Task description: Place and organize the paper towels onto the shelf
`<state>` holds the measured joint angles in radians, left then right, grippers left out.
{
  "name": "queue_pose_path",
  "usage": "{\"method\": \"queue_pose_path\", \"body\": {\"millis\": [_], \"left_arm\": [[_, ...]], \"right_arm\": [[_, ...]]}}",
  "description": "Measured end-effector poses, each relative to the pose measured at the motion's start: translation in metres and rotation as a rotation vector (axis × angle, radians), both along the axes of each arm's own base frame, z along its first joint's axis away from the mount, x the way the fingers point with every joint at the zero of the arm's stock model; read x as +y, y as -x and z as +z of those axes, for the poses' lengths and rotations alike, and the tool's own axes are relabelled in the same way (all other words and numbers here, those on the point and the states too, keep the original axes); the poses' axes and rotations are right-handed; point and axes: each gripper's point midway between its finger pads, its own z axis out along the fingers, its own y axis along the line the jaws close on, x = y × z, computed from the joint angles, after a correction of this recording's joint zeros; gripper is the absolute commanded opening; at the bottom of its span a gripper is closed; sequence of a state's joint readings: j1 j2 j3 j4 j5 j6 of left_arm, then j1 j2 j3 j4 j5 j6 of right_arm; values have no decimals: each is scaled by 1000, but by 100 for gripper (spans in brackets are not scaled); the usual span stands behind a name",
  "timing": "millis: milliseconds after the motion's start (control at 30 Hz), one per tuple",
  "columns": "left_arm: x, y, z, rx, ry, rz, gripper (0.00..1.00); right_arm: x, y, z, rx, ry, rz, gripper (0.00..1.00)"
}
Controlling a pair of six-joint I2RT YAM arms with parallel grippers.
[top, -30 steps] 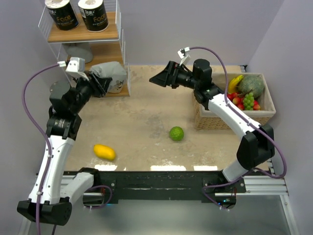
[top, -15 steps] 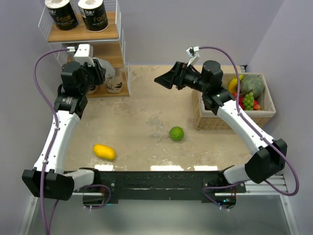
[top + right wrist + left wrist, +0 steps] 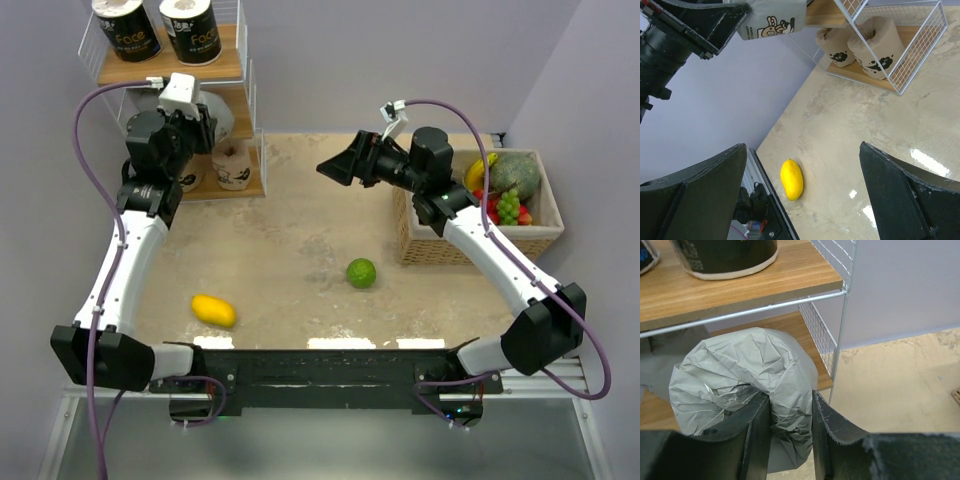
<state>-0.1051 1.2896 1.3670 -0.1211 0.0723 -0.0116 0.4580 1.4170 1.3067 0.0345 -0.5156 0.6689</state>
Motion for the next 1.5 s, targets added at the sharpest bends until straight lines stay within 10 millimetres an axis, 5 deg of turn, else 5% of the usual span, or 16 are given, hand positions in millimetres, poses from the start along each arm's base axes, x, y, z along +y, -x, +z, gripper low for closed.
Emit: {"method": "queue_pose_path", "body": {"millis": [433, 667, 867, 1267, 1500], "left_arm": [[-8, -34, -16, -29, -94, -50, 38], [-8, -48, -22, -37, -131, -57, 47], [-8, -54, -6, -98, -158, -53, 57], [-11, -51, 34, -214, -169, -67, 61], [-15, -18, 54, -258, -114, -98, 68]], "right_arm": [[-2, 4, 4, -2, 0, -4, 99], [-7, 10, 15, -27, -8, -10, 99], [-9, 9, 16, -32, -6, -25, 99], [-9, 9, 16, -31, -5, -28, 99], [-13, 8, 9, -30, 32, -45, 99]]}}
